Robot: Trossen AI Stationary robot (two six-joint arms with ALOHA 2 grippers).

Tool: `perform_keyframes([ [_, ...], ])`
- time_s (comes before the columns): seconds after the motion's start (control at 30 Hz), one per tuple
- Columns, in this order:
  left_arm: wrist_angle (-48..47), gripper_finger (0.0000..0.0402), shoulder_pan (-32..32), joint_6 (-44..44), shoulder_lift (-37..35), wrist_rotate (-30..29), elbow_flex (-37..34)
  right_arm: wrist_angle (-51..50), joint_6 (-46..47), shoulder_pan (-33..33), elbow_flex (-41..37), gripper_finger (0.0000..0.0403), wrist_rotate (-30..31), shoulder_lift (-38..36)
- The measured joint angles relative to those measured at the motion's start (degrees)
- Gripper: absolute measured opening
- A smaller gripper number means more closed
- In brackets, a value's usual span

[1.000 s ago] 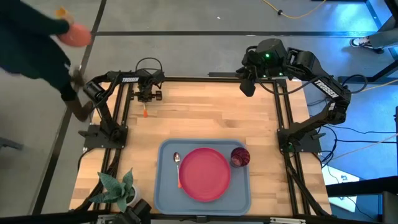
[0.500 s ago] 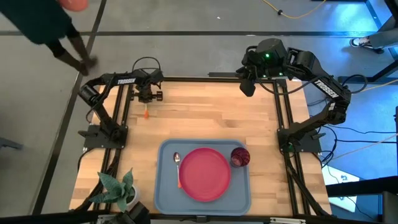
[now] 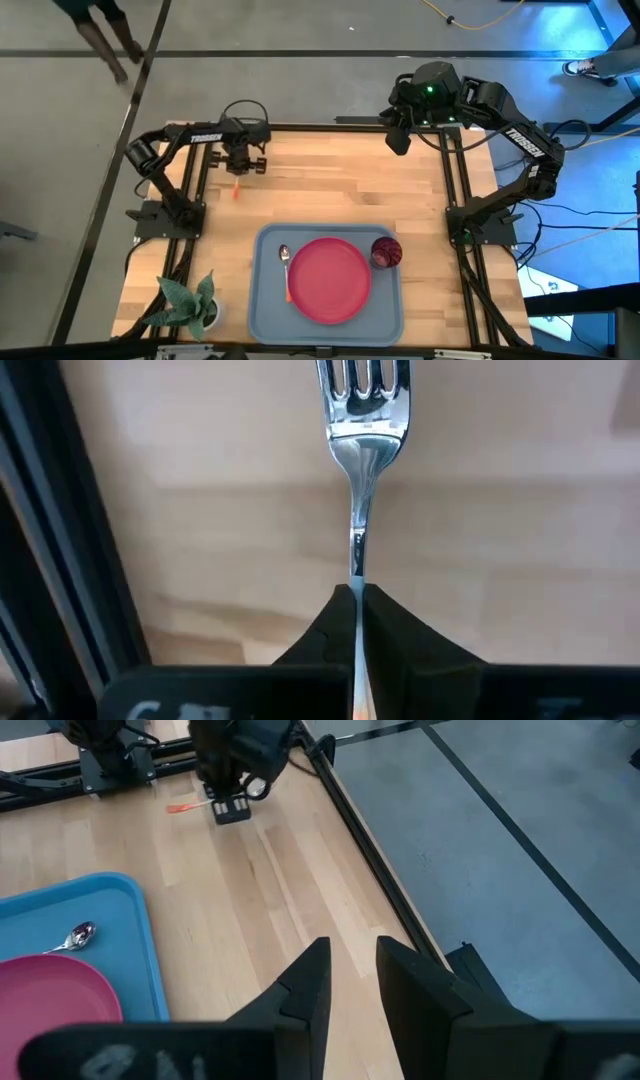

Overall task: Pick and place plate/cup/fork/spoon on tray
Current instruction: Put the orange fork on the blue serving tray to the left of the orange spoon

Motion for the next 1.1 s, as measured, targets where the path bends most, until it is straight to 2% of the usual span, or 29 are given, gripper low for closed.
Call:
perform_keyframes([
  [0.43,-4.7,0.0,-14.1,-9.1,-2.0,0.6,0.1,0.0,0.0,0.0,0.0,0.009,0.0,0.0],
  [0.6,-5.8,0.0,-19.9,-16.4,-6.6,1.5,0.2,0.0,0.0,0.0,0.0,0.009,0.0,0.0],
  [0.83,-9.2,0.0,-30.4,-28.0,-11.7,6.0,0.2,0.0,0.0,0.0,0.0,0.009,0.0,0.0],
  [1.1,-9.4,0.0,-43.7,-40.3,-10.8,6.9,4.7,0.0,0.3,0.0,0.0,0.009,-0.1,0.0],
])
